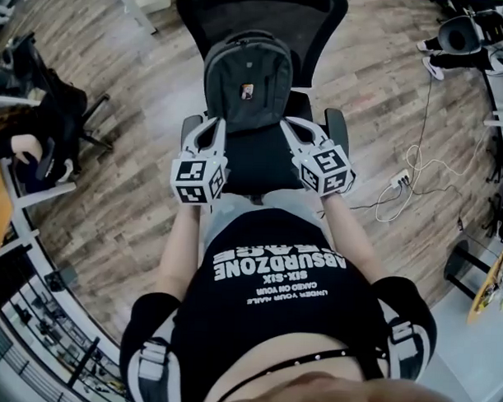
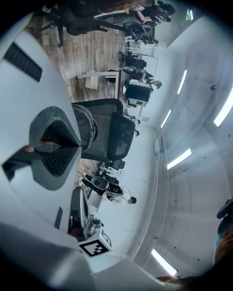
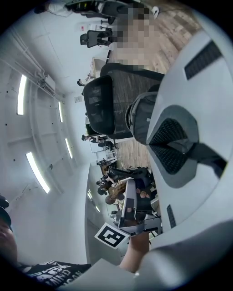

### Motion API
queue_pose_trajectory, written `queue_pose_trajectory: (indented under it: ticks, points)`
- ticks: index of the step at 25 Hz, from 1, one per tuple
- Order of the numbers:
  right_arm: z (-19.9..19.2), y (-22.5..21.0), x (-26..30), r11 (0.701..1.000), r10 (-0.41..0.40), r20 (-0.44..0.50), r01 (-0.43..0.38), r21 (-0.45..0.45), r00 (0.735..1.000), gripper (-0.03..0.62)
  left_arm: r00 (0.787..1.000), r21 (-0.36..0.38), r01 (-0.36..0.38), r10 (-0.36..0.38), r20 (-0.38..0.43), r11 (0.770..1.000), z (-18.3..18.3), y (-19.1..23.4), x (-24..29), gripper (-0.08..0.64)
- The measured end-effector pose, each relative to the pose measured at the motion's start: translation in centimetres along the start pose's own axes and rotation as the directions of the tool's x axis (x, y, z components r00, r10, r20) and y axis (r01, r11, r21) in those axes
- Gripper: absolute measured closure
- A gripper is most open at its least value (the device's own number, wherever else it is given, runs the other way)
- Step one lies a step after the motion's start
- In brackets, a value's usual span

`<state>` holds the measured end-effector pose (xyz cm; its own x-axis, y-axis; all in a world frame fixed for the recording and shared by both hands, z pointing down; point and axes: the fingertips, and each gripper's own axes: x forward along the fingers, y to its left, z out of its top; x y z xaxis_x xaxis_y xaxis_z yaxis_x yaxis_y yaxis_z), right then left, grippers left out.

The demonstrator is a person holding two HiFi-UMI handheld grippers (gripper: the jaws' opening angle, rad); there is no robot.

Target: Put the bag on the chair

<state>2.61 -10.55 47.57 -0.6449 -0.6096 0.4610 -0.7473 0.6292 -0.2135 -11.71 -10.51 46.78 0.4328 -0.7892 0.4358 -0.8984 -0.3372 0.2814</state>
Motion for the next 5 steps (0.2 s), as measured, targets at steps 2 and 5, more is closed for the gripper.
queue_pose_trajectory:
  ticks: [2,5]
  points:
    - [-0.1,0.4,-0.9,1.000,-0.005,0.010,0.005,0.002,1.000,0.577,1.000,0.034,0.005,-0.004,-0.010,0.999,-0.3,-1.0,-0.6,0.541]
    - [-0.5,1.5,-2.6,1.000,-0.010,0.036,0.009,0.020,0.999,0.577,1.000,0.103,0.011,-0.010,-0.018,0.995,-0.8,-2.7,-2.3,0.541]
